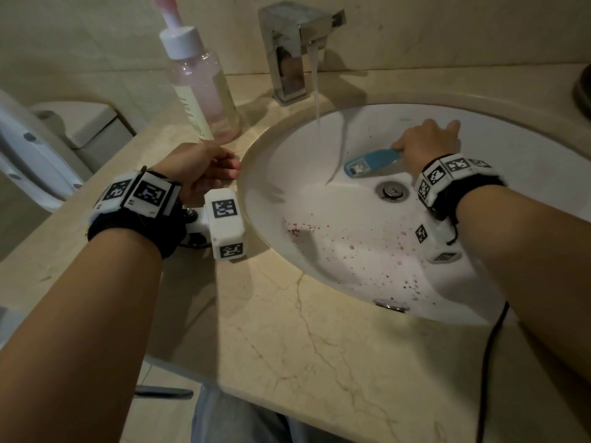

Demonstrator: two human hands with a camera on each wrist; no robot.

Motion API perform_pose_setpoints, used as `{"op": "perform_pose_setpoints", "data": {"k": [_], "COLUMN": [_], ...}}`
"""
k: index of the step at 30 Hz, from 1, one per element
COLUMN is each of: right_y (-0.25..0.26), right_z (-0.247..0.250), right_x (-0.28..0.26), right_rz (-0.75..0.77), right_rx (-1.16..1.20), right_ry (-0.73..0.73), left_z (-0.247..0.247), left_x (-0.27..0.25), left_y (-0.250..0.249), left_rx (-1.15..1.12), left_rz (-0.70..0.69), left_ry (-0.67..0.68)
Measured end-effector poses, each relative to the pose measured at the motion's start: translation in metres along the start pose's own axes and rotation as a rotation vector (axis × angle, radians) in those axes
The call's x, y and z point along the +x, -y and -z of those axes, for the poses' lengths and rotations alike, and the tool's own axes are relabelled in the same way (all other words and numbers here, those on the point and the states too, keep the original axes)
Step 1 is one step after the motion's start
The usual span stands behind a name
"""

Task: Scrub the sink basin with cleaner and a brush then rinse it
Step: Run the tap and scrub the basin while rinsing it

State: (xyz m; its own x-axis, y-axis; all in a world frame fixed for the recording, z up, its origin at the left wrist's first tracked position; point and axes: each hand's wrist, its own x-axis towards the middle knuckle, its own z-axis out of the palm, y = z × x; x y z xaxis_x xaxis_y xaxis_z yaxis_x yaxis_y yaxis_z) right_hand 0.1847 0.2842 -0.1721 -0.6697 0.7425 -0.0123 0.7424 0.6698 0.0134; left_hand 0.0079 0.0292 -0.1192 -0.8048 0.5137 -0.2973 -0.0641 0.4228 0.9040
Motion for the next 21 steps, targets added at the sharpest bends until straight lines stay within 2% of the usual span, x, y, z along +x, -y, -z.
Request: {"op": "perform_pose_setpoints", "data": {"k": [6, 9, 12, 14, 17, 21], "right_y": [-0.005, -0.008, -0.01, -0.01, -0.012, -0.011], "right_z": [0.022, 0.018, 0.001, -0.004, 0.0, 0.015], "right_x": [-0.012, -0.011, -0.005, -0.004, -0.005, -0.014], "right_rz": [-0.042, -0.095, -0.073, -0.084, -0.063, -0.073], "right_rx": [0.275, 0.332, 0.093, 0.04, 0.086, 0.308], "right_ry": [-0.29, -0.247, -0.038, 0.027, -0.032, -0.26], "left_z": [0.001, 0.001, 0.0, 0.0, 0.001, 0.0], "left_x": [0.002, 0.001, 0.0, 0.0, 0.0, 0.001], "left_y": [-0.001, -0.001, -0.001, -0.001, 0.0, 0.0], "left_rx": [0.016, 0.014, 0.011, 0.013, 0.021, 0.013], "left_rz": [0.003, 0.004, 0.008, 0.01, 0.007, 0.007], "left_ry": [-0.006, -0.01, -0.005, -0.007, -0.013, -0.008]}}
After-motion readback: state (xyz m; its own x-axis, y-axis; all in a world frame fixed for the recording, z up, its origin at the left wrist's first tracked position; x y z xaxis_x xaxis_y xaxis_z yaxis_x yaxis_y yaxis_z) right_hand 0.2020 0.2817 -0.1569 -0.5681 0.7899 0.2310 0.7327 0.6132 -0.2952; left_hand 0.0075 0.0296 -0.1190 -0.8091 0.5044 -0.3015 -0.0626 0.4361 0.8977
